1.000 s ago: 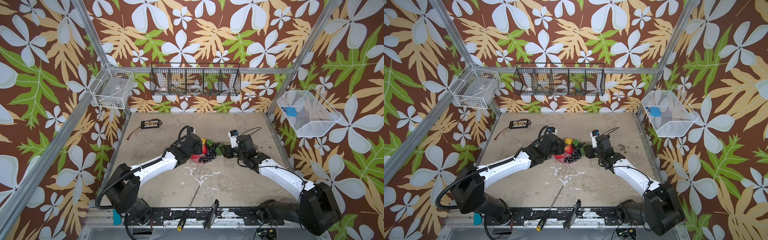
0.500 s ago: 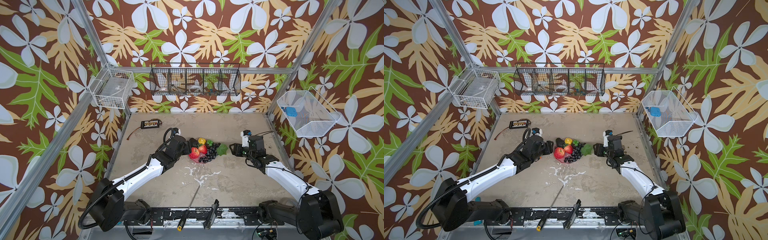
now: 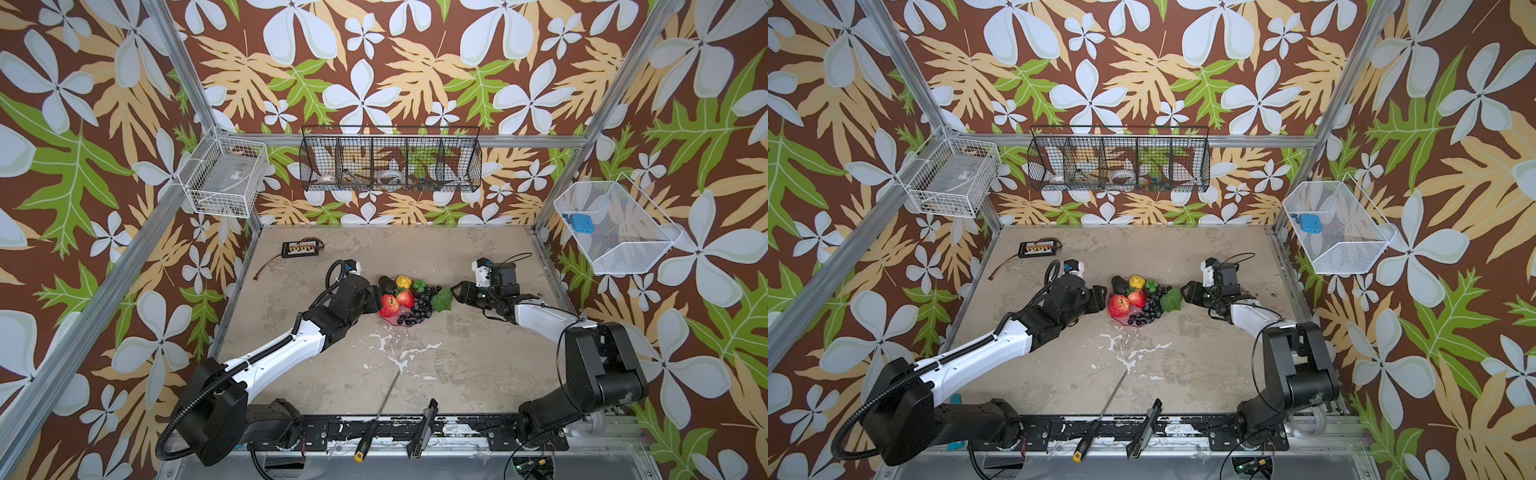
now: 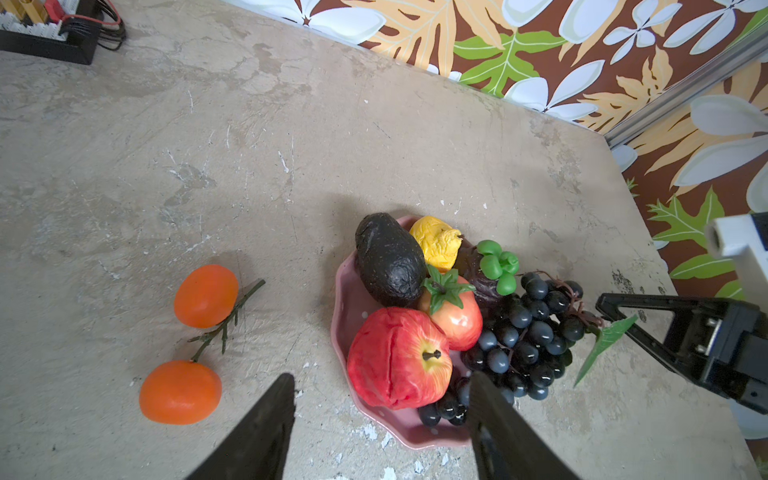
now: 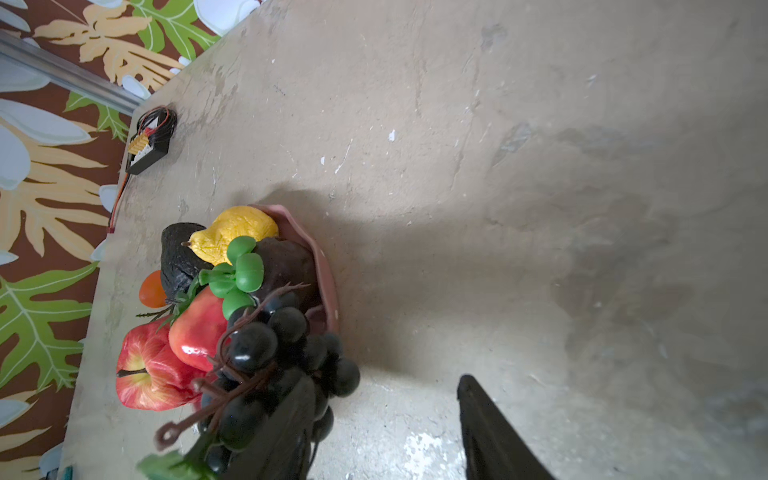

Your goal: Place and organize the fake fruits in the fruit bowl

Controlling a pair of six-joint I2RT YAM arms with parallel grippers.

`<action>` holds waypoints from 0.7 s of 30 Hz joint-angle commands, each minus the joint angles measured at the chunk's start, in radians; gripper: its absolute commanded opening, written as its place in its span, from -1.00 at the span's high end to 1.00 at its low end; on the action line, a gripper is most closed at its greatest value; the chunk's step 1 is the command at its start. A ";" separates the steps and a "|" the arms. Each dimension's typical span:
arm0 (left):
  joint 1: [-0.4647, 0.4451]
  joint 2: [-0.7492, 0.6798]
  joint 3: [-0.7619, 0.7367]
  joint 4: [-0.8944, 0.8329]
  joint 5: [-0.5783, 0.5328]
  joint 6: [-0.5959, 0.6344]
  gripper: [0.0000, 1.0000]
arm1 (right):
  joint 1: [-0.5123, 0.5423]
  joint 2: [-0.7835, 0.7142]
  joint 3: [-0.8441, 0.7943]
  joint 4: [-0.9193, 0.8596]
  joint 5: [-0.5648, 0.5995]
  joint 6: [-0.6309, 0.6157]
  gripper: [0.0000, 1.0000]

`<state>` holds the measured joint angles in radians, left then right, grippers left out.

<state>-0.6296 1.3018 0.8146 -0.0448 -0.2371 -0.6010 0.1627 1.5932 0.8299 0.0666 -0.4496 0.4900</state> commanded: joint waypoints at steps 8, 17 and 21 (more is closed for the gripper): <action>0.002 -0.013 -0.012 0.028 -0.002 -0.005 -0.35 | 0.091 0.117 0.089 0.037 -0.088 -0.007 0.04; 0.005 -0.009 -0.023 0.034 -0.009 -0.004 -0.34 | 0.150 0.056 0.049 0.050 -0.129 -0.002 0.16; 0.005 -0.004 -0.022 0.037 -0.008 -0.004 -0.35 | 0.177 0.056 0.057 0.044 -0.109 -0.015 0.18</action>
<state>-0.6254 1.2949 0.7918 -0.0261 -0.2359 -0.6006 0.3290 1.6478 0.8803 0.1047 -0.5507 0.4889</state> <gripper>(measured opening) 0.672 0.410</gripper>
